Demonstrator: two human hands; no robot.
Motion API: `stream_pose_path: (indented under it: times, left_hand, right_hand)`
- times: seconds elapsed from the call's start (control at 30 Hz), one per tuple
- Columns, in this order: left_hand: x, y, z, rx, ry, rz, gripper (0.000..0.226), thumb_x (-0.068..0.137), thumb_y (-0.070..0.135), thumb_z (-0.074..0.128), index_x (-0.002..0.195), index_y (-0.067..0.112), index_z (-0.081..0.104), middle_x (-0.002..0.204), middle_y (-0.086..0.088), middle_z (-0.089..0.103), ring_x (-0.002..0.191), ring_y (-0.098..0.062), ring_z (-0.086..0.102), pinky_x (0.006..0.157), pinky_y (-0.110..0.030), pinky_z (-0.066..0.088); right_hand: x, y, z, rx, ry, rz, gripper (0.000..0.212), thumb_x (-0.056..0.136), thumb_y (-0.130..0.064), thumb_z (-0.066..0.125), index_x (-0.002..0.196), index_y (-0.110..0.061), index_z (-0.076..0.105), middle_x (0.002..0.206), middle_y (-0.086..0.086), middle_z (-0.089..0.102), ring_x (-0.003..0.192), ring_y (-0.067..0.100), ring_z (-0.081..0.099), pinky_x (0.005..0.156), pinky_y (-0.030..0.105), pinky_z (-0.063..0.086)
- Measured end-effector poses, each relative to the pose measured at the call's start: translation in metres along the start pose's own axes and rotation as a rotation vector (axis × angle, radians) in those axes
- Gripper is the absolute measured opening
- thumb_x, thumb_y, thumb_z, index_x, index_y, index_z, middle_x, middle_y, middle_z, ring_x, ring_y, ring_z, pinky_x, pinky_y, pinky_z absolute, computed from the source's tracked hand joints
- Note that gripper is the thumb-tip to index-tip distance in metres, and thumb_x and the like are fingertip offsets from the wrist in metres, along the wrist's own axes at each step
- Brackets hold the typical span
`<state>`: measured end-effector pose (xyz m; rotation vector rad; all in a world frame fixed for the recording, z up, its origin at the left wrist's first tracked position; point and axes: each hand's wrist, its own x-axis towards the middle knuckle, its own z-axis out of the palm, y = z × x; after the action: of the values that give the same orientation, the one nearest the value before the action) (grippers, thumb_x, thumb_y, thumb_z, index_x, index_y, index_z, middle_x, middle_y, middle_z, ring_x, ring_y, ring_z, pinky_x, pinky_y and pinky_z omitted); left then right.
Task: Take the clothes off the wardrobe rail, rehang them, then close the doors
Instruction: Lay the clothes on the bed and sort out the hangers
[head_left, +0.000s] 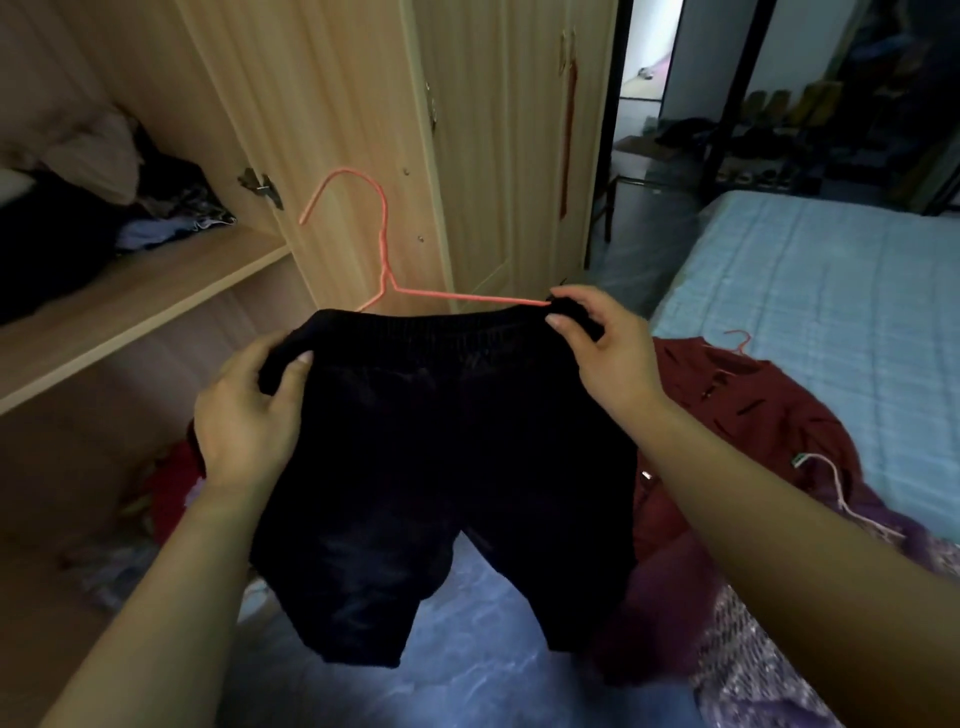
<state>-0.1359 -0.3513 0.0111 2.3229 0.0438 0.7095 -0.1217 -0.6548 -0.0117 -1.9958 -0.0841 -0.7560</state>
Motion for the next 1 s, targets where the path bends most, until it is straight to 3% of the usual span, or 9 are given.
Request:
stream_pose_path:
  times: [0.17, 0.27, 0.37, 0.5, 0.7, 0.8, 0.93, 1.0]
  left_hand:
    - [-0.041, -0.014, -0.043, 0.040, -0.027, 0.050, 0.026, 0.090, 0.027, 0.062, 0.113, 0.017, 0.066, 0.110, -0.006, 0.067, 0.088, -0.024, 0.061, 0.083, -0.029, 0.040]
    - [-0.074, -0.011, -0.062, 0.092, -0.064, 0.090, 0.024, 0.090, 0.025, 0.062, 0.111, 0.016, 0.066, 0.108, -0.008, 0.067, 0.084, -0.031, 0.060, 0.084, -0.033, 0.040]
    - [-0.098, 0.006, -0.072, 0.106, -0.113, 0.141, 0.024, 0.089, 0.024, 0.062, 0.111, 0.014, 0.066, 0.107, -0.010, 0.067, 0.081, -0.034, 0.060, 0.082, -0.034, 0.040]
    - [-0.119, 0.039, -0.062, 0.040, -0.215, 0.230, 0.023, 0.089, 0.027, 0.062, 0.110, 0.017, 0.067, 0.107, -0.007, 0.068, 0.086, -0.032, 0.061, 0.080, -0.034, 0.040]
    - [-0.158, 0.094, 0.009, -0.195, -0.525, 0.398, 0.037, 0.081, 0.046, 0.051, 0.107, 0.025, 0.064, 0.107, 0.001, 0.069, 0.101, -0.024, 0.062, 0.085, -0.039, 0.048]
    - [-0.193, 0.136, 0.049, -0.316, -0.685, 0.467, 0.036, 0.079, 0.042, 0.053, 0.106, 0.022, 0.066, 0.105, -0.004, 0.069, 0.100, -0.028, 0.062, 0.081, -0.038, 0.047]
    - [-0.253, 0.191, 0.085, -0.510, -0.916, 0.488, 0.020, 0.086, 0.032, 0.061, 0.104, 0.025, 0.064, 0.097, 0.002, 0.067, 0.090, -0.019, 0.060, 0.076, -0.029, 0.041]
    - [-0.284, 0.217, 0.099, -0.569, -0.979, 0.493, 0.018, 0.087, 0.028, 0.063, 0.104, 0.024, 0.065, 0.096, 0.004, 0.068, 0.088, -0.015, 0.061, 0.074, -0.025, 0.040]
  right_hand:
    - [-0.073, -0.015, 0.000, -0.016, -0.047, 0.025, 0.021, 0.087, -0.021, 0.065, 0.107, -0.015, 0.067, 0.103, -0.004, 0.069, 0.094, 0.001, 0.060, 0.084, 0.012, 0.043]
    - [-0.125, -0.018, -0.007, 0.022, -0.011, 0.088, 0.018, 0.086, -0.019, 0.066, 0.104, -0.018, 0.067, 0.099, -0.011, 0.068, 0.092, -0.002, 0.062, 0.083, 0.016, 0.046]
    - [-0.166, -0.027, -0.030, 0.041, 0.069, 0.153, 0.018, 0.086, -0.017, 0.066, 0.102, -0.024, 0.066, 0.096, -0.021, 0.064, 0.091, -0.009, 0.059, 0.082, 0.010, 0.043]
    - [-0.211, -0.039, -0.082, 0.022, 0.224, 0.248, 0.019, 0.085, -0.015, 0.067, 0.100, -0.027, 0.065, 0.097, -0.021, 0.064, 0.091, -0.011, 0.058, 0.080, 0.006, 0.040]
    - [-0.285, -0.043, -0.182, -0.250, 0.501, 0.390, 0.020, 0.083, -0.014, 0.069, 0.101, -0.024, 0.068, 0.097, -0.013, 0.065, 0.092, -0.006, 0.056, 0.081, 0.001, 0.036]
    - [-0.321, -0.050, -0.235, -0.392, 0.659, 0.480, 0.020, 0.083, -0.015, 0.069, 0.103, -0.016, 0.069, 0.098, -0.011, 0.064, 0.092, -0.007, 0.054, 0.081, -0.001, 0.034]
    - [-0.363, -0.066, -0.303, -0.556, 0.793, 0.520, 0.020, 0.085, -0.016, 0.067, 0.105, -0.016, 0.068, 0.103, -0.009, 0.065, 0.098, 0.000, 0.058, 0.091, 0.010, 0.040]
    - [-0.380, -0.073, -0.337, -0.617, 0.841, 0.536, 0.020, 0.085, -0.016, 0.066, 0.105, -0.017, 0.067, 0.104, -0.010, 0.065, 0.100, -0.002, 0.056, 0.091, 0.007, 0.037]
